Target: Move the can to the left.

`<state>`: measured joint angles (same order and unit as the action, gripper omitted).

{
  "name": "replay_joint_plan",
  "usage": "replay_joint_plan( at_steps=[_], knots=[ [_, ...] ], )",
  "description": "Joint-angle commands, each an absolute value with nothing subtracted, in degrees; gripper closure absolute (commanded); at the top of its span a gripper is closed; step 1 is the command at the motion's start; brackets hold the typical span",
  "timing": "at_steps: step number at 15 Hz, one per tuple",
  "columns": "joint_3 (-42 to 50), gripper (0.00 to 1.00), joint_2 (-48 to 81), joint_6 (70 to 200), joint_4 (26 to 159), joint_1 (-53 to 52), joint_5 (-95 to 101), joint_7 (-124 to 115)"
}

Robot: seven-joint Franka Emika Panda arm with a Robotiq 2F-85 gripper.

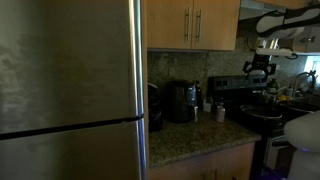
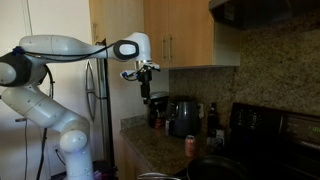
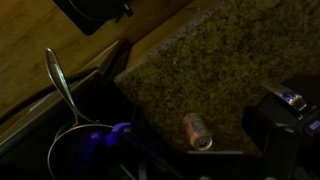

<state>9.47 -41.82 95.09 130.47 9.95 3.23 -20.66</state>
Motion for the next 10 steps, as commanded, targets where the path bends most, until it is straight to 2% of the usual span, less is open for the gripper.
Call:
replay_joint_plan(
  at_steps=[1, 4, 10],
  knots=[
    [7.80, 0.00, -35.97, 109.48, 133.14, 12.37, 0.06, -24.26],
    [5.09, 0.00, -30.20, 117.80, 133.87, 14.79, 2.78, -31.23],
    [4.30, 0.00, -27.10, 116.77, 133.30, 15.24, 4.54, -34.69]
  ],
)
